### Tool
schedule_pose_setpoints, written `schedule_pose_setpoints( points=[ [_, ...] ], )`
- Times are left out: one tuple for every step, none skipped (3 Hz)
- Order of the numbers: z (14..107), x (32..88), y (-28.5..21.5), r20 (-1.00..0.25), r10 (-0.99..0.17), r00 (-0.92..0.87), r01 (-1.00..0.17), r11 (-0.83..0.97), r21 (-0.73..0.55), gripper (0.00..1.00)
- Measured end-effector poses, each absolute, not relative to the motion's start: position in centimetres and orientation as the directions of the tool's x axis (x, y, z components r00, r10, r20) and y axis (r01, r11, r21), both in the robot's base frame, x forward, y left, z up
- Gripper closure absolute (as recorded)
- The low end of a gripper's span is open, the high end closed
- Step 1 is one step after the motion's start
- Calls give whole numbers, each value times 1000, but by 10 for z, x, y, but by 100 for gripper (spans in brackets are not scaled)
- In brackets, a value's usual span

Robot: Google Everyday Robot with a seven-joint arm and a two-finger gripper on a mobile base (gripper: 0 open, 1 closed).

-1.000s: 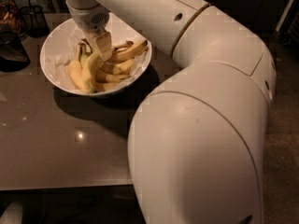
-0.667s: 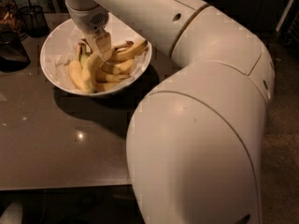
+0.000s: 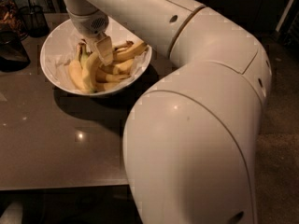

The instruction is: Pick banana from white bowl

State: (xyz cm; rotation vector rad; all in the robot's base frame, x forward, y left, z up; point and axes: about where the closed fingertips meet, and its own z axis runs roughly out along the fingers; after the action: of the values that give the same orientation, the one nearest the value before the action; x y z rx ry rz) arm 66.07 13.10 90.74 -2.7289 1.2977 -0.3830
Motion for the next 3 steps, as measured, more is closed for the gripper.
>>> schedule_pose_setpoints(
  points=[
    [900, 661, 132, 185, -769, 611, -749, -638, -179, 48],
    [892, 660, 133, 177, -770, 613, -753, -637, -166, 48],
    [889, 655, 132, 167, -769, 617, -751, -639, -167, 68]
  ],
)
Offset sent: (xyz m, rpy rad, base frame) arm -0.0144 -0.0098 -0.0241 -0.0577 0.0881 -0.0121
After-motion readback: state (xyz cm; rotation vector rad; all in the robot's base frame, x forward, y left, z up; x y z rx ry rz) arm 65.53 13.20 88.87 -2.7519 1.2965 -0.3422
